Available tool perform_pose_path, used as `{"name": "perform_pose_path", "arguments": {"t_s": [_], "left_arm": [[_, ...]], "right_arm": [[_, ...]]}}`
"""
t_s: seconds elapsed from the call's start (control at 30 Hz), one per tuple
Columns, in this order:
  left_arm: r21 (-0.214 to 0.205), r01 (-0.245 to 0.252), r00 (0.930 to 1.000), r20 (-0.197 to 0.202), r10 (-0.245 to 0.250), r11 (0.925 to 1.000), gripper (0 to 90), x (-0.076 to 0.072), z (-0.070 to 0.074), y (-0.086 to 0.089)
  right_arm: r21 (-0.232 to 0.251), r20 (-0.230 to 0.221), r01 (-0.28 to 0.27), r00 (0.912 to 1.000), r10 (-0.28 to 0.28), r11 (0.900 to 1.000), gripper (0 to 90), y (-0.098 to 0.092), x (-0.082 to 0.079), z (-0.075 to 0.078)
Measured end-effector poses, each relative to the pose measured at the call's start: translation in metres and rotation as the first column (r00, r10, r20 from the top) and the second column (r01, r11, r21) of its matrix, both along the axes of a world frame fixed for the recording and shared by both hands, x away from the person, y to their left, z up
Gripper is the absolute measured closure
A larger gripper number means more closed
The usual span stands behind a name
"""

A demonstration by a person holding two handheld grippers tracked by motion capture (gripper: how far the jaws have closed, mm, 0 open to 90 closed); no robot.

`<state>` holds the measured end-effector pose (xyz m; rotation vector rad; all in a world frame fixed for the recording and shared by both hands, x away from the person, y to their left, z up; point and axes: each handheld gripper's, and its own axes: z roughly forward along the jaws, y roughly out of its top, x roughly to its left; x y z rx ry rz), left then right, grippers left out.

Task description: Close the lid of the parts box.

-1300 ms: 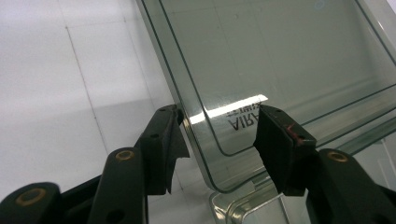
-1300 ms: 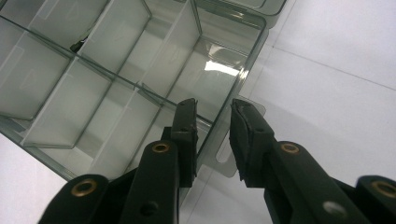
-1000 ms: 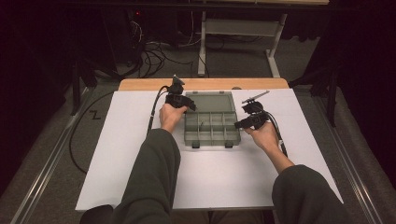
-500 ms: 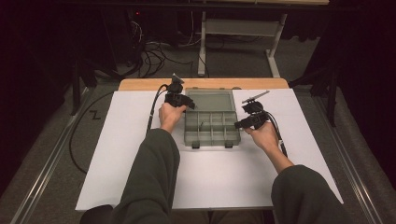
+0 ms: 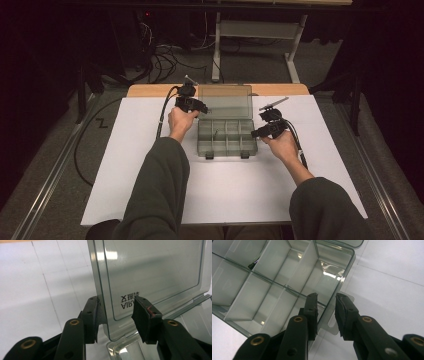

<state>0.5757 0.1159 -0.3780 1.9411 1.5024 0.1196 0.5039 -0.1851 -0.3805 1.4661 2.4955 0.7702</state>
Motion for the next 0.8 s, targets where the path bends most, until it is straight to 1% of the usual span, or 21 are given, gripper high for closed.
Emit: {"name": "perform_pose_path", "arguments": {"t_s": [0.13, 0.17, 0.2, 0.43, 0.53, 0.8], "left_arm": [[0.018, 0.018, 0.9997, 0.016, -0.018, 0.9997, 59.1, -0.004, 0.006, 0.0], [0.027, 0.024, 0.9994, 0.026, -0.024, 0.9994, 59.7, -0.007, 0.008, 0.0], [0.027, 0.024, 0.9994, 0.026, -0.024, 0.9994, 59.9, -0.007, 0.008, 0.0], [0.082, 0.057, 0.9966, 0.055, -0.062, 0.995, 61.9, -0.017, 0.017, -0.003], [0.097, 0.066, 0.9954, 0.063, -0.072, 0.9931, 62.7, -0.021, 0.019, -0.003], [0.09, 0.075, 0.9931, 0.083, -0.082, 0.9931, 65.0, -0.037, 0.019, 0.0]], "right_arm": [[-0.001, -0.003, 0.001, 1.0, -0.001, 1.0, 74.2, 0.0, 0.0, 0.0], [0.0, -0.004, 0.0, 1.0, 0.0, 1.0, 74.2, 0.0, 0.0, 0.0], [0.0, -0.004, 0.0, 1.0, 0.0, 1.0, 74.2, 0.0, 0.0, 0.0], [-0.001, -0.002, 0.004, 1.0, -0.004, 1.0, 74.2, 0.0, 0.0, 0.0], [-0.003, 0.0, 0.003, 1.0, -0.003, 1.0, 74.2, 0.001, 0.0, 0.0], [-0.004, 0.003, 0.011, 0.9999, -0.011, 0.9999, 74.3, 0.002, -0.001, 0.0]]}}
